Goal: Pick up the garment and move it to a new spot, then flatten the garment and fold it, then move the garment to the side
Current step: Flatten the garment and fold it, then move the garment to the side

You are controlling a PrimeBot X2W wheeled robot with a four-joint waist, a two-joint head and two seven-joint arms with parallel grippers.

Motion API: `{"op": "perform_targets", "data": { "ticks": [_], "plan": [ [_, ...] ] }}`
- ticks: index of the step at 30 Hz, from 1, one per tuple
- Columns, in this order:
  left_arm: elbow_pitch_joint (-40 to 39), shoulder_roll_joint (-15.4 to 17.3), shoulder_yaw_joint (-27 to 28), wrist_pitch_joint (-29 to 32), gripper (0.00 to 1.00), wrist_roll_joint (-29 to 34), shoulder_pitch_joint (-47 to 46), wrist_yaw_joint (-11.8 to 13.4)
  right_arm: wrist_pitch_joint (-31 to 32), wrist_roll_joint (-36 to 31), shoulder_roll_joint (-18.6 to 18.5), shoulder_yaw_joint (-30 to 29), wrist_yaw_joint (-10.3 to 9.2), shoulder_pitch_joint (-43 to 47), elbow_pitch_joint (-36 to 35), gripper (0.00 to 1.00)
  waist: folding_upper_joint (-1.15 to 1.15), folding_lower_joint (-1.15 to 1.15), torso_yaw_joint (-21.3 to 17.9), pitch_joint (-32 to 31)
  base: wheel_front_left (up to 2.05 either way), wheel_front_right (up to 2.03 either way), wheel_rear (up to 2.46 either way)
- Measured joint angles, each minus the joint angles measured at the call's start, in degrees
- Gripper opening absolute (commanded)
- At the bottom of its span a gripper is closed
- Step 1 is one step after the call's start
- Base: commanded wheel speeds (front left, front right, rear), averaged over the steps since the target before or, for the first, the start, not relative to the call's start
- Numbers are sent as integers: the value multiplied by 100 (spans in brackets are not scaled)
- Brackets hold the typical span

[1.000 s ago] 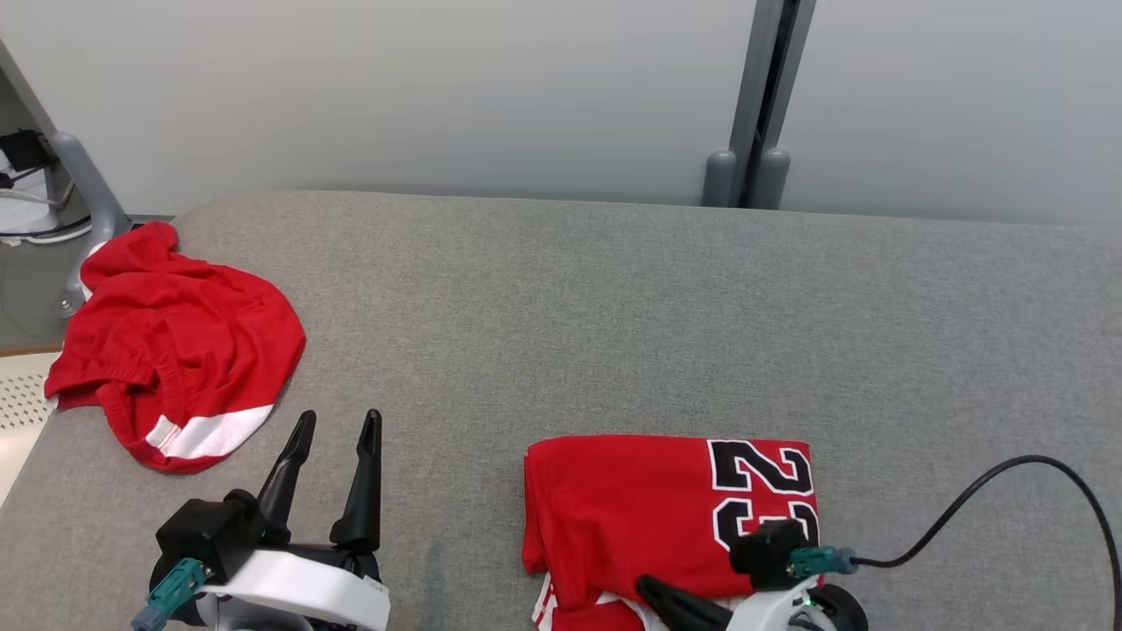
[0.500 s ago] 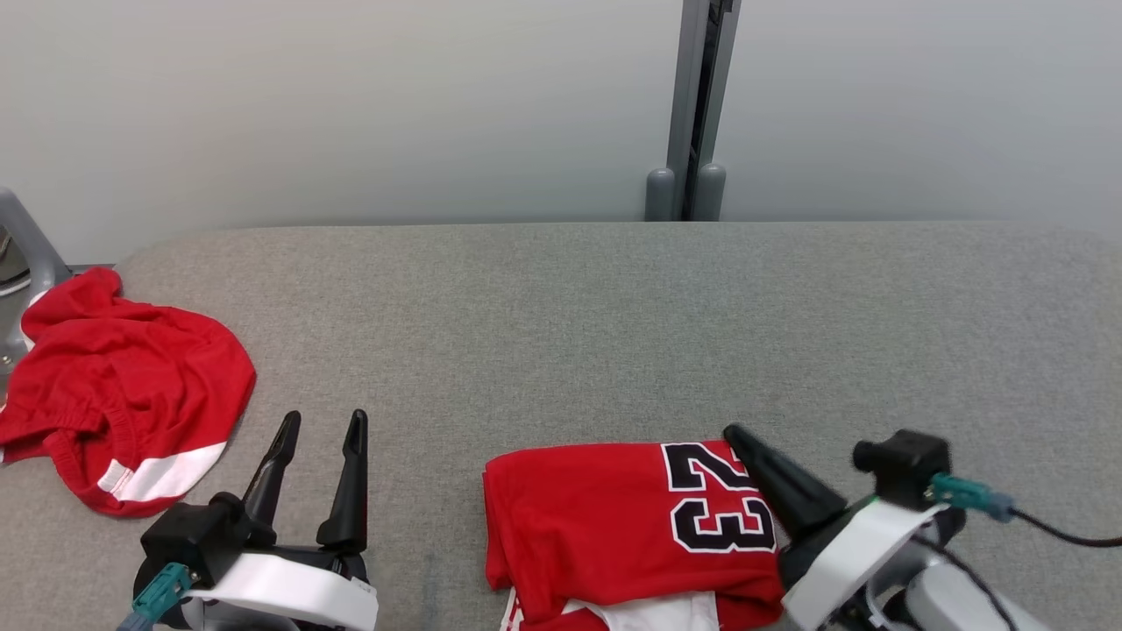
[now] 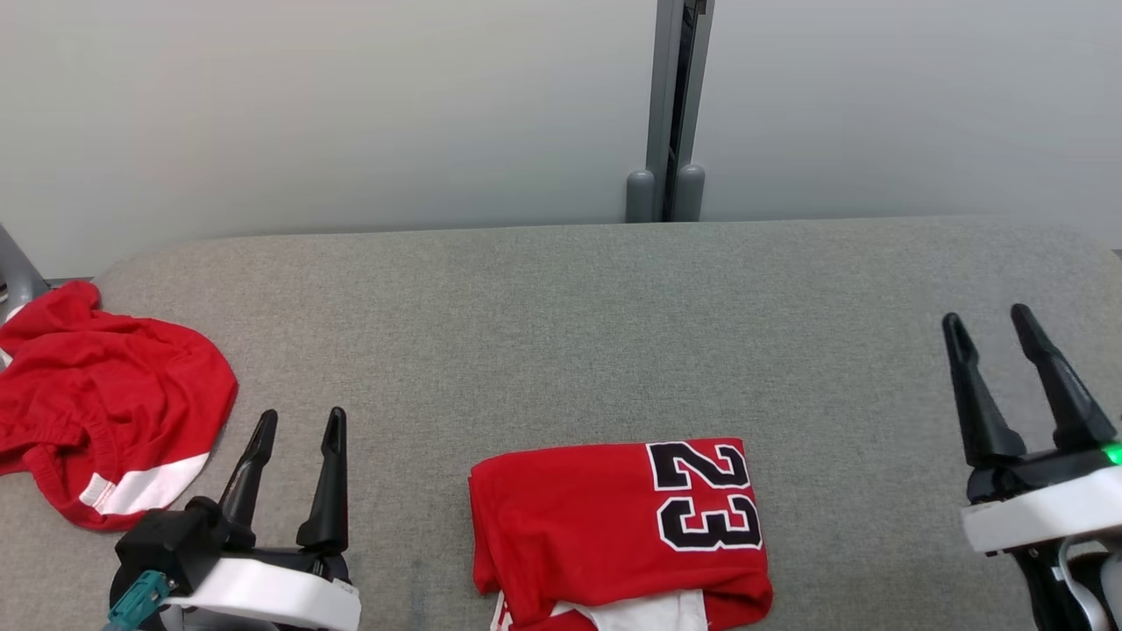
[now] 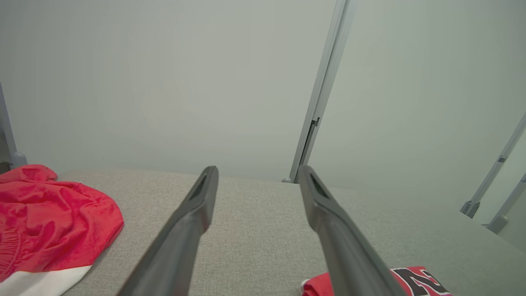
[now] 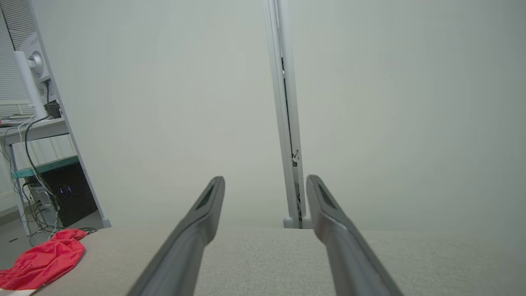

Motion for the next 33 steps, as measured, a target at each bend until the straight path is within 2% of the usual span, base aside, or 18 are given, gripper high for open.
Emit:
{"op": "perform_targets", "data": {
  "ticks": [7,13,33],
  "plan": [
    [-54,-22,109,0,100,-40,99,40,57,-437,250,-492,0,655,-165,100,0,0,3,54,0,0,0],
    [-54,-74,238,0,100,3,137,27,56,-549,389,-555,0,792,-179,100,0,0,-18,73,0,0,0],
    [-42,-359,492,0,100,471,201,-90,324,-645,526,-571,0,781,-190,100,0,0,14,71,0,0,0]
  ]
}}
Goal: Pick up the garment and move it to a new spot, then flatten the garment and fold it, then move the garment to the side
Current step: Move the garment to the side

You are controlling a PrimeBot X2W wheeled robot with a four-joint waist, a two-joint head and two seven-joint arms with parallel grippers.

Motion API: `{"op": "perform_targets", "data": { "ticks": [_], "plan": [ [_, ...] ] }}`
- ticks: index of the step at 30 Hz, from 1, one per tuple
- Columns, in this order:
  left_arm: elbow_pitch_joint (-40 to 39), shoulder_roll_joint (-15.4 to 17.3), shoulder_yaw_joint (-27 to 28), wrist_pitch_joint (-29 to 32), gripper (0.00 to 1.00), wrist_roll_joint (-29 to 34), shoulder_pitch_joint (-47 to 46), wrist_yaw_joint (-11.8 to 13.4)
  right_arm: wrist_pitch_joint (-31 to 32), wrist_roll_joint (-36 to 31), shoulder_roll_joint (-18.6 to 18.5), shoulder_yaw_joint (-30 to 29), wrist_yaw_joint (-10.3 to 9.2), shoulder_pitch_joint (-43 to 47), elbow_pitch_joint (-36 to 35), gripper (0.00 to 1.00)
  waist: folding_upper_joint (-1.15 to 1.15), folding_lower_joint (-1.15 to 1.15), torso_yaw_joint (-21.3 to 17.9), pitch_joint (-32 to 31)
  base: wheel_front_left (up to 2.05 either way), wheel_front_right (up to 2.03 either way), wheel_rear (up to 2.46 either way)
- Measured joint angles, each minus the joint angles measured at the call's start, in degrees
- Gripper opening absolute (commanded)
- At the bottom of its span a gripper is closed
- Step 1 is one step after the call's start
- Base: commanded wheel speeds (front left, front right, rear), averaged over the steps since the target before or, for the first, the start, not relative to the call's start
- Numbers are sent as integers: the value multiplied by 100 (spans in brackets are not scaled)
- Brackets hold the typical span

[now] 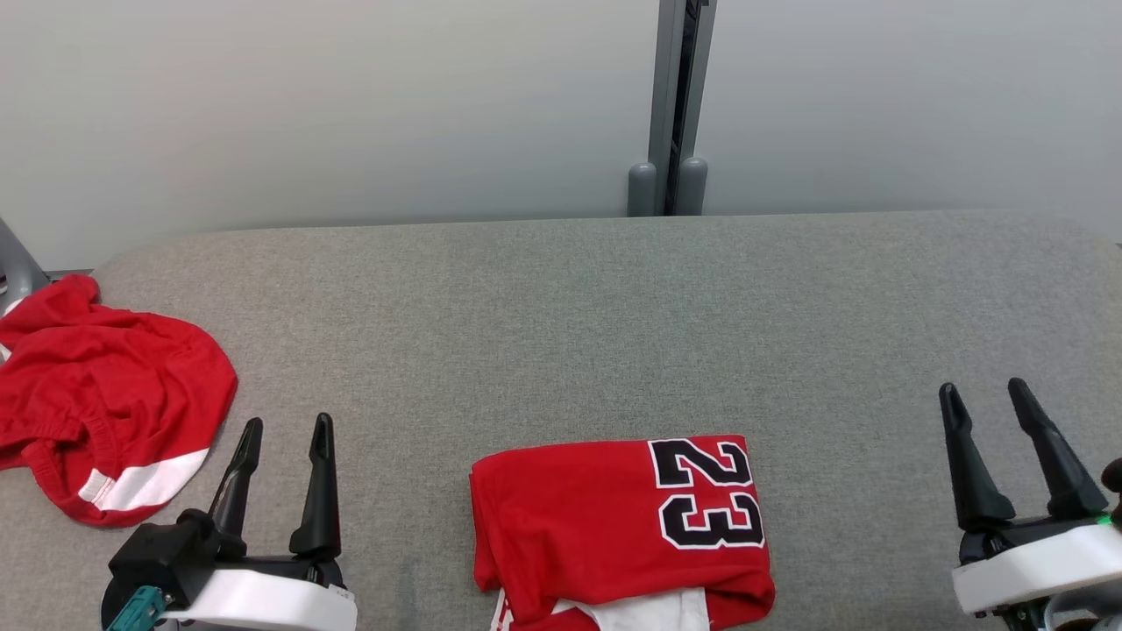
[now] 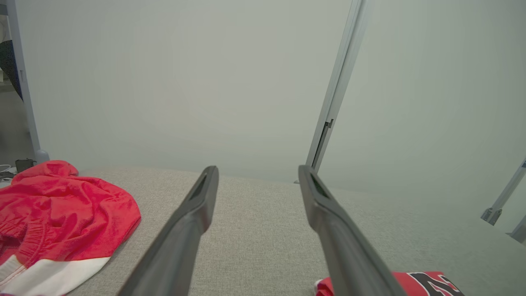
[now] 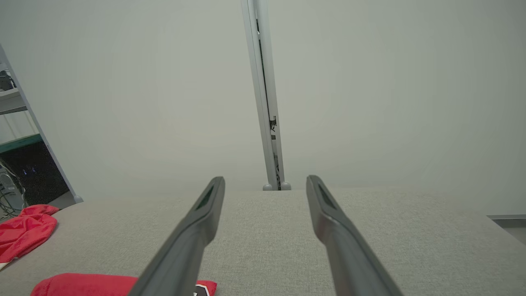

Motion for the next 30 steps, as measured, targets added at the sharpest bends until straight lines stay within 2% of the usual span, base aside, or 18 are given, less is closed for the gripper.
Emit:
{"op": "perform_targets", "data": {
  "ticks": [7,10,16,25,29,30],
  "plan": [
    [64,-87,-13,0,100,24,-12,-71,775,223,186,498,0,-327,671,100,0,0,68,32,0,0,0],
    [73,-111,-20,0,100,29,-21,-91,1042,382,309,504,0,-546,937,100,0,0,125,51,0,0,0],
    [169,-221,-101,0,100,31,-121,-177,2182,770,383,822,1,-1036,1801,100,0,0,378,143,0,0,0],
    [336,-274,-179,0,100,67,-257,-307,3497,1350,601,581,0,-1207,2739,100,0,0,823,302,0,0,0],
    [372,-261,-177,0,100,68,-338,-322,3659,1504,675,492,0,-1238,2805,100,0,0,961,377,0,0,0],
    [376,-259,-177,0,100,68,-349,-324,3665,1562,691,493,1,-1238,2800,81,0,0,981,394,0,0,0]
  ]
}}
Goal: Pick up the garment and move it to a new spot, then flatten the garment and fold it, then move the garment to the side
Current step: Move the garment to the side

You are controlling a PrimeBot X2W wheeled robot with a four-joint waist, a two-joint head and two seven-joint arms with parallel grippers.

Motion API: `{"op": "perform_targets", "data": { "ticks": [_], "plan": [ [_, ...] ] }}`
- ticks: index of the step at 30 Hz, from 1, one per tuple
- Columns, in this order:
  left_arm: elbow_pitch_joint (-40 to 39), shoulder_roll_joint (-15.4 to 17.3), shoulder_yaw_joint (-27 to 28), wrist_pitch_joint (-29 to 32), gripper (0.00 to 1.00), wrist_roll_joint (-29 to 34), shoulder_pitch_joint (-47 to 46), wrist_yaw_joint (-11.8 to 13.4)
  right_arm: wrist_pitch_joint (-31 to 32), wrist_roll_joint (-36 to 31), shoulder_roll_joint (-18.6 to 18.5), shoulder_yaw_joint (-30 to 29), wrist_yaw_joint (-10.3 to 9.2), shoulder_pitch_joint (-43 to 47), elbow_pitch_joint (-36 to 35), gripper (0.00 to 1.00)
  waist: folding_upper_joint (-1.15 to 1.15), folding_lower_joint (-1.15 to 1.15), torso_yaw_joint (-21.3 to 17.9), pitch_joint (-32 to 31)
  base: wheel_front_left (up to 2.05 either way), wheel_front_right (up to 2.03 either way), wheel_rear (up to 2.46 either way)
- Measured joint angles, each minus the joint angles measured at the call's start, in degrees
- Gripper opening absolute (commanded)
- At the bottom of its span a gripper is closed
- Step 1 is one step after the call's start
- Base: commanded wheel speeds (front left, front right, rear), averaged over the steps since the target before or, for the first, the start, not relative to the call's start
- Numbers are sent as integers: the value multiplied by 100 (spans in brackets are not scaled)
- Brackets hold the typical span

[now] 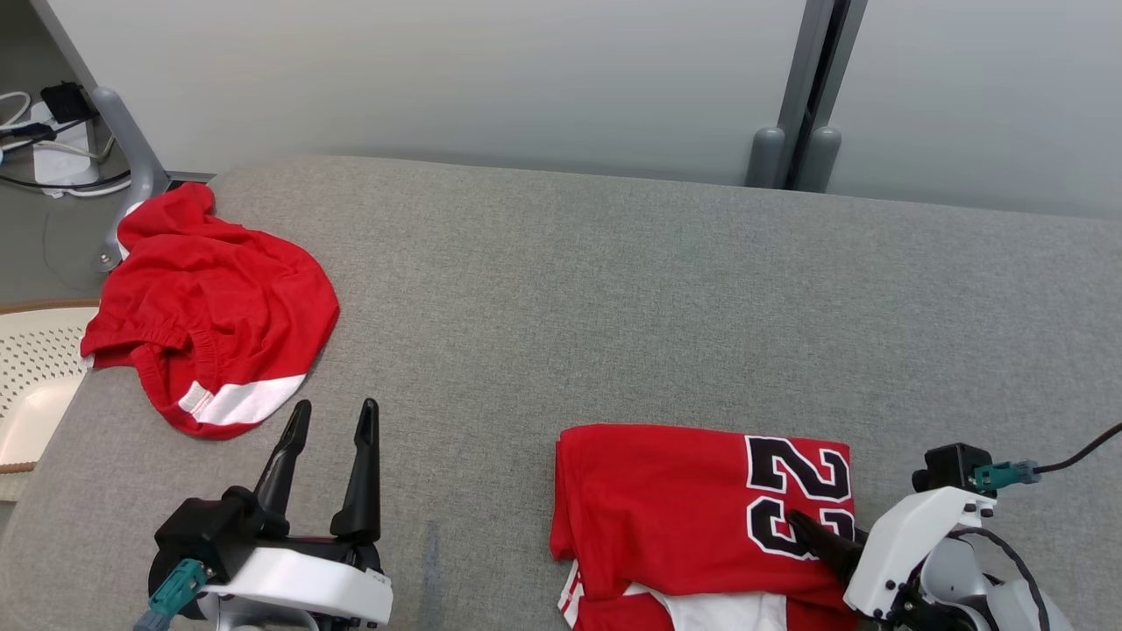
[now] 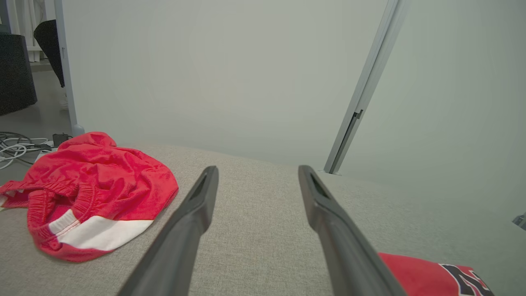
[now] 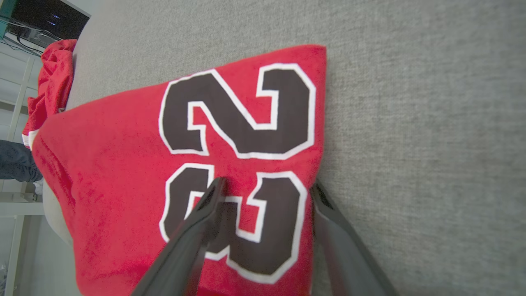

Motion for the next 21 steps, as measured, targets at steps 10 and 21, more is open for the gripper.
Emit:
{"op": "perform_targets", "data": {
  "ticks": [10,21],
  "plan": [
    [-19,44,-71,2,100,67,-13,-20,-694,12,-120,218,-1,-63,-247,0,0,0,-147,-7,0,0,0],
    [-287,36,-319,102,100,179,-180,-47,-1385,-103,-743,1110,-1,-893,-463,0,0,0,-1101,87,0,0,0]
  ]
}}
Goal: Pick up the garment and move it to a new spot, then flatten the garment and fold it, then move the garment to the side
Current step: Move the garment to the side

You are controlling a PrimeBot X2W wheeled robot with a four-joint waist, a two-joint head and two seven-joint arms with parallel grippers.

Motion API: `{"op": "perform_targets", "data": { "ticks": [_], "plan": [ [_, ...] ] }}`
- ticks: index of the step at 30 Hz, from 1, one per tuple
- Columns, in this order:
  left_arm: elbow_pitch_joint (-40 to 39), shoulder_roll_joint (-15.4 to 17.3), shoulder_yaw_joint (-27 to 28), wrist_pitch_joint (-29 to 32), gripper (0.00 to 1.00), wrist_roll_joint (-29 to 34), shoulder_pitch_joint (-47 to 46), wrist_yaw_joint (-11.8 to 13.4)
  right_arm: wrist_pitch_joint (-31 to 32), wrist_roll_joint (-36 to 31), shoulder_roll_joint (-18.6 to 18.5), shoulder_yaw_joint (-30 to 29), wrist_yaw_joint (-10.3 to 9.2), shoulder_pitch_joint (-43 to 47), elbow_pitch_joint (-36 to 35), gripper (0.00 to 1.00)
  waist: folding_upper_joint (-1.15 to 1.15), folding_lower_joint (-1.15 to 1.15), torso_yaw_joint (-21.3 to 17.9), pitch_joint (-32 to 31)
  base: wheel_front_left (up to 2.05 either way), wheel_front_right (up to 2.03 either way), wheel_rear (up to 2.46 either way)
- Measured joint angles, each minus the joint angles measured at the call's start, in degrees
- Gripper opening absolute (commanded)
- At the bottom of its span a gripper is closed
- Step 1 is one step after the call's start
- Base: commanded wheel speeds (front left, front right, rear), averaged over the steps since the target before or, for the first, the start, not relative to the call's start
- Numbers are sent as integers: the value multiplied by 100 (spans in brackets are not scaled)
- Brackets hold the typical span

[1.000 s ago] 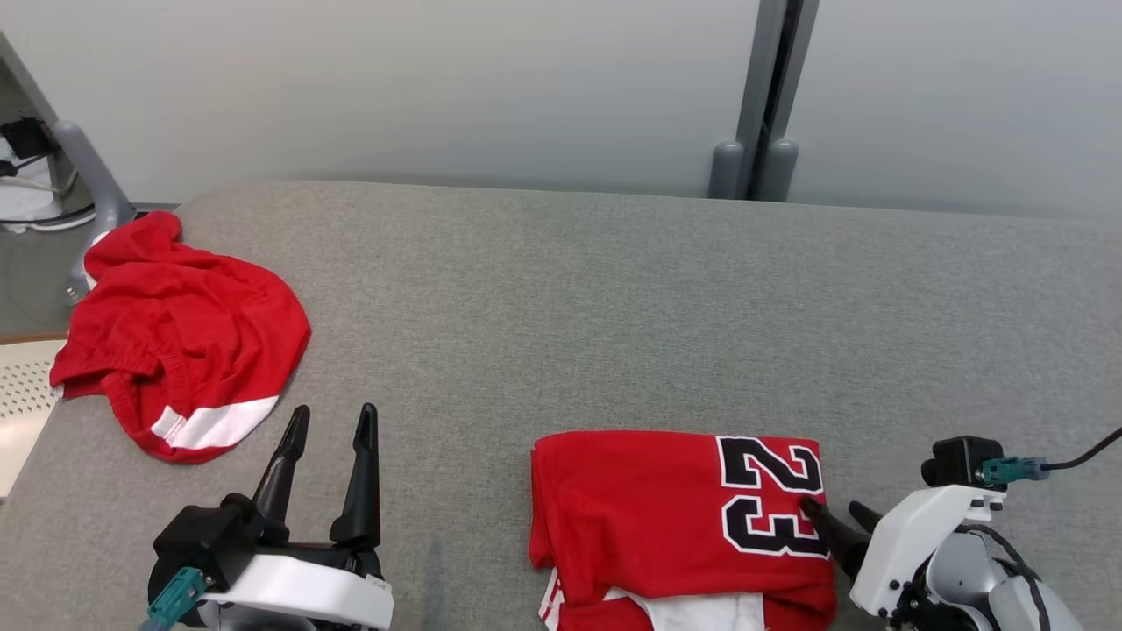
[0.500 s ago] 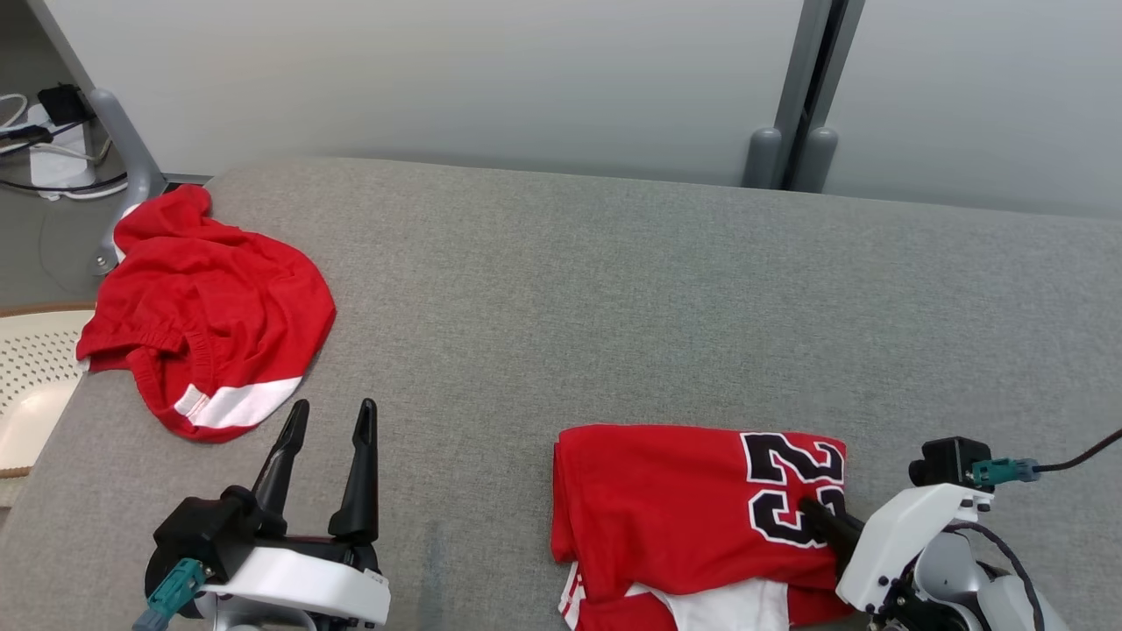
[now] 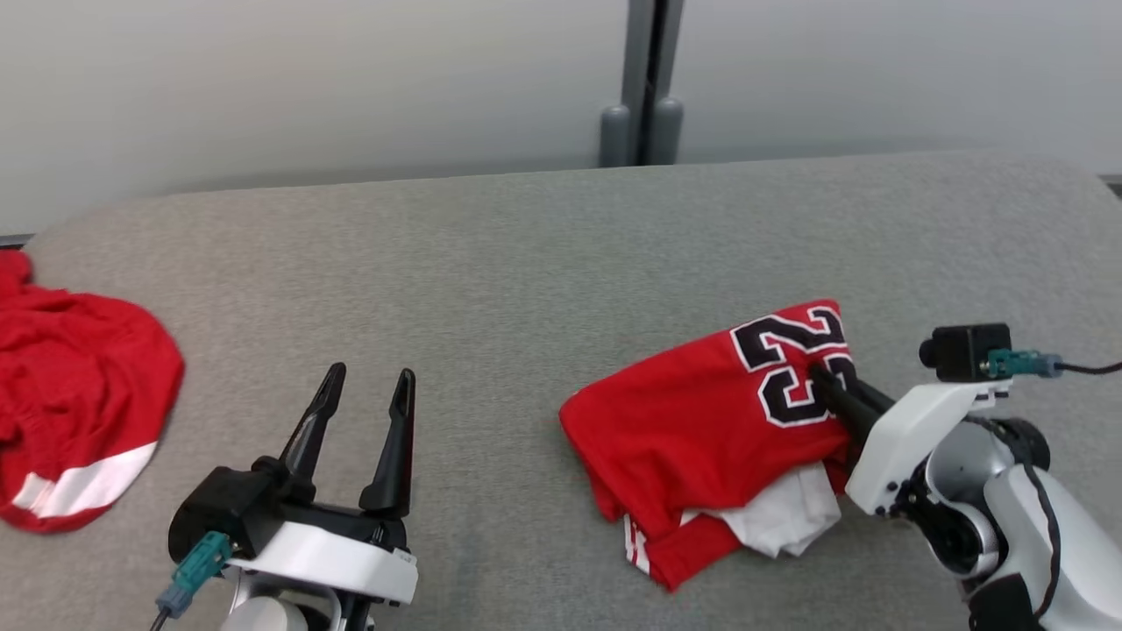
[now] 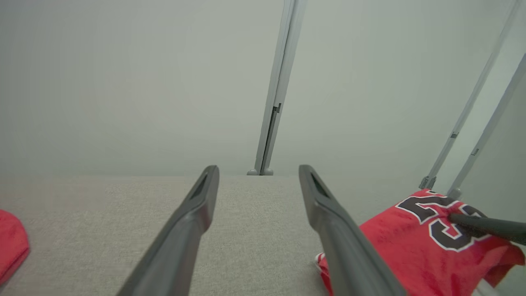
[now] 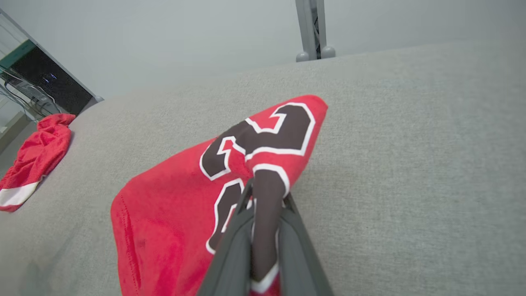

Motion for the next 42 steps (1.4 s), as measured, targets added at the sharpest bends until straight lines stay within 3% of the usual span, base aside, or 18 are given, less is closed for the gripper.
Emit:
{"op": "perform_targets", "data": {
  "ticks": [9,19,29,30,31,38,42],
  "plan": [
    [-310,88,-219,229,100,207,-476,-48,-587,172,-619,631,0,-1273,593,0,0,0,-1075,466,0,0,0],
    [-759,371,-268,625,100,350,-787,-47,-1369,439,-957,878,0,-2255,1515,0,0,-1,-1731,1235,0,0,0],
    [-1112,556,-270,950,100,396,-883,-2,-2004,135,-1096,905,1,-2975,2703,2,0,0,-2124,1722,0,0,0],
    [-1127,560,-274,965,100,396,-889,-3,-2065,114,-1060,911,1,-3022,2816,43,0,0,-2128,1751,0,0,0],
    [-1140,563,-276,975,100,394,-892,-2,-2118,76,-1023,909,1,-3069,2952,100,0,0,-2125,1771,0,0,0],
    [-1099,521,-305,903,100,343,-890,31,-2664,-289,-964,901,1,-3334,3564,100,0,0,-1958,1697,0,0,0],
    [-984,445,-296,749,100,278,-869,54,-2870,-456,-1107,786,1,-3386,3621,100,0,0,-1829,1523,0,0,0]
  ]
}}
